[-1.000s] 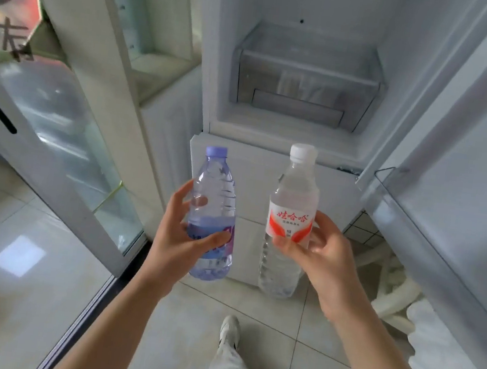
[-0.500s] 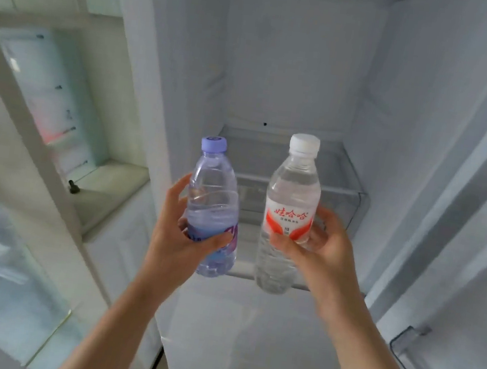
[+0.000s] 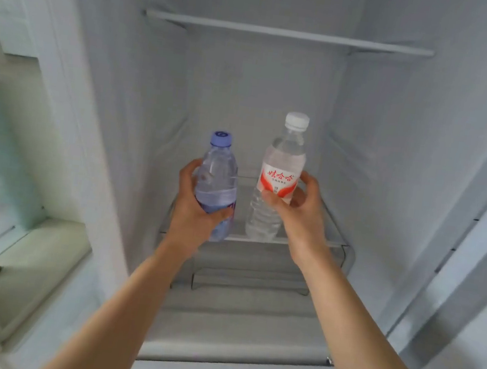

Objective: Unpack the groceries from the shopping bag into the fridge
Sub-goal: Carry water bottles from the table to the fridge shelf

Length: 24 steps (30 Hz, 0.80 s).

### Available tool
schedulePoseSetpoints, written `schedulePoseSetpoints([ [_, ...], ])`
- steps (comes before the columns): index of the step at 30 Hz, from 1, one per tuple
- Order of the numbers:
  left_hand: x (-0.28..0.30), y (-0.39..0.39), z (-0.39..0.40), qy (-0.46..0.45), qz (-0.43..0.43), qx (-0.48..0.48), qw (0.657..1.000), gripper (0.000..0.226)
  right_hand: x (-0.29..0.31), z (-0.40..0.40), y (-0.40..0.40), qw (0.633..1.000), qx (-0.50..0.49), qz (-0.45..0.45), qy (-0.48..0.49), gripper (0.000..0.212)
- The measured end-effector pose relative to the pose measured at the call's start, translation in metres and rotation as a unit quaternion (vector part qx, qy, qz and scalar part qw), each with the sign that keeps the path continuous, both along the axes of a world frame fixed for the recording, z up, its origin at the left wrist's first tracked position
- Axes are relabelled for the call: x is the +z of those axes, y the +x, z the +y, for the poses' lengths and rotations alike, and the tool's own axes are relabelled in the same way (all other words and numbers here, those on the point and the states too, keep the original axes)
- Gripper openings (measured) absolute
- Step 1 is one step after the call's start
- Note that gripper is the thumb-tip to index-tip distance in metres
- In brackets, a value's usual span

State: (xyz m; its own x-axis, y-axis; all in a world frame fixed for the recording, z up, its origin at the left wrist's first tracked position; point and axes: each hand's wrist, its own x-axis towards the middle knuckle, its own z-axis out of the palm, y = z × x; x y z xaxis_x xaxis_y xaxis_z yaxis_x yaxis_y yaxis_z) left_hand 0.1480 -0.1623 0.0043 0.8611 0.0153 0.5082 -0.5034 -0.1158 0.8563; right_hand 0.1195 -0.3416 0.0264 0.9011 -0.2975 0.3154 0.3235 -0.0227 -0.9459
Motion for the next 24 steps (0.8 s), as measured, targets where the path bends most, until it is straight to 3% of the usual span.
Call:
schedulePoseSetpoints([
  [6,-0.008,0.039,-0.005,-0.009,-0.021,-0.026,0.999,0.094,-0.004,-0.001,0.04,0.999,0.023,0.011,-0.029,0.065],
  [24,-0.016,0.073,-0.008,-0.013,0.001,-0.047,0.999,0.09,-0.028,-0.006,0.074,0.995,0.069,0.038,-0.056,0.062],
])
